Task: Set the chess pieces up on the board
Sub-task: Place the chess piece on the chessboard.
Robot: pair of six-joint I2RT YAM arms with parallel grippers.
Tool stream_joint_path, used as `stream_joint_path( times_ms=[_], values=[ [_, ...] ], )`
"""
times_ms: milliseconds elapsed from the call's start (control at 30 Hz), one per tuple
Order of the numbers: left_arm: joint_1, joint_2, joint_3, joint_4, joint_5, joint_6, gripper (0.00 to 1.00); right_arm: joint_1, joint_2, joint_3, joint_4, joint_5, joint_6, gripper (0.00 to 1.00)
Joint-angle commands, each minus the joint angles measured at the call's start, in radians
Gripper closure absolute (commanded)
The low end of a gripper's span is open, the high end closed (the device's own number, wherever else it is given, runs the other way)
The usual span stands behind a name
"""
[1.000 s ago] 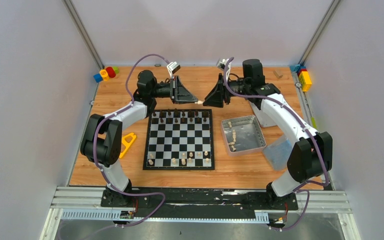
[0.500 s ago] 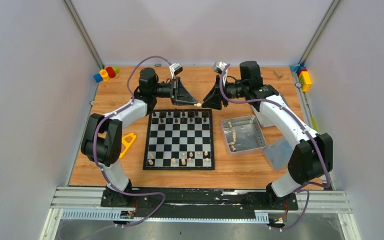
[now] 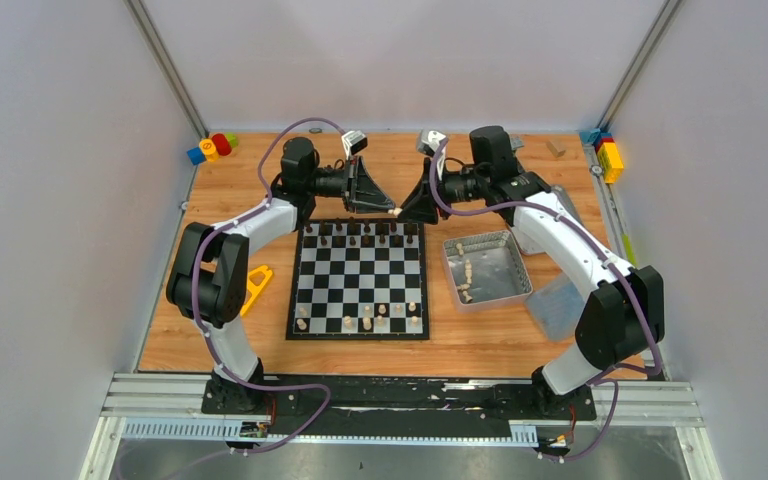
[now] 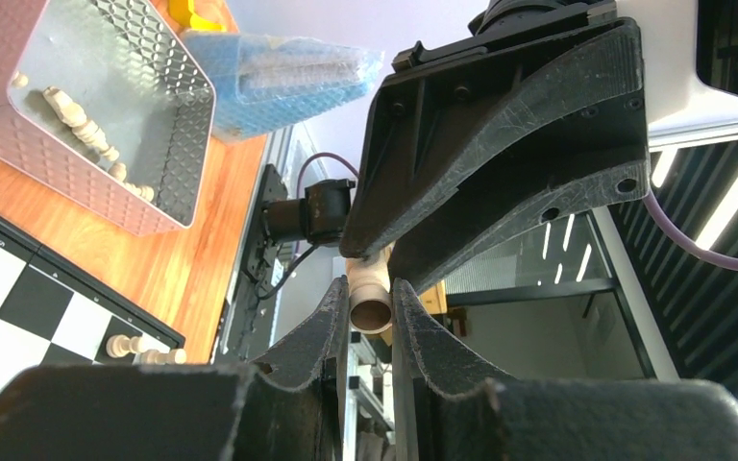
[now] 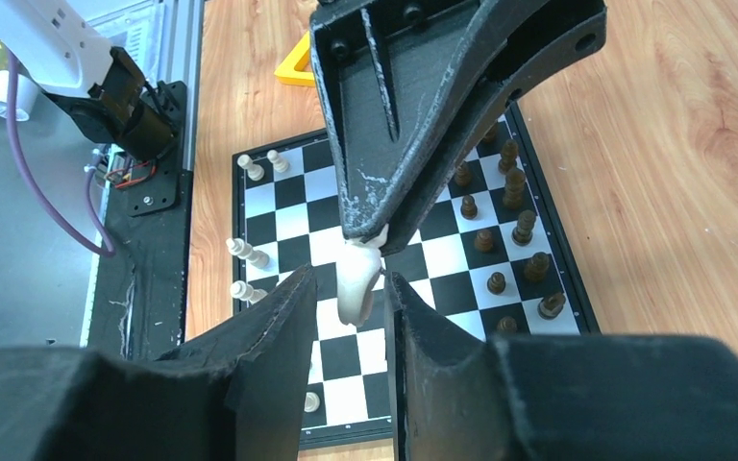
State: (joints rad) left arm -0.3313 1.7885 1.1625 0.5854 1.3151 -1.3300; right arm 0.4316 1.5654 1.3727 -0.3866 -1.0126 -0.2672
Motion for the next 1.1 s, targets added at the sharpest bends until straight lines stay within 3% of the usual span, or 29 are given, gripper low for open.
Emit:
stream_joint_path(
  times_ms=[0,233,733,833,1067],
  values=[
    [0.002,-0.005,0.033,0.048,0.022,-0.013,1.00,0.007,-0.037,-0.009,-0.015,0.035,-0.065,0.67],
    [0.002,0.000,0.031,0.048,0.023,-0.010,1.00,0.009,-0.043,-0.012,-0.016,0.034,-0.069,0.70],
    [-0.011,-0.002,0.028,-0.009,0.021,0.041,1.00,0.015,-0.039,0.008,-0.026,0.014,-0.062,0.94],
    [-0.011,-0.002,0.029,-0.022,0.017,0.059,0.90,0.017,-0.043,0.008,-0.038,0.005,-0.070,1.00],
    [-0.010,-0.020,0.039,-0.084,0.000,0.153,0.64,0.024,-0.062,0.004,-0.087,-0.012,-0.096,1.00]
  ],
)
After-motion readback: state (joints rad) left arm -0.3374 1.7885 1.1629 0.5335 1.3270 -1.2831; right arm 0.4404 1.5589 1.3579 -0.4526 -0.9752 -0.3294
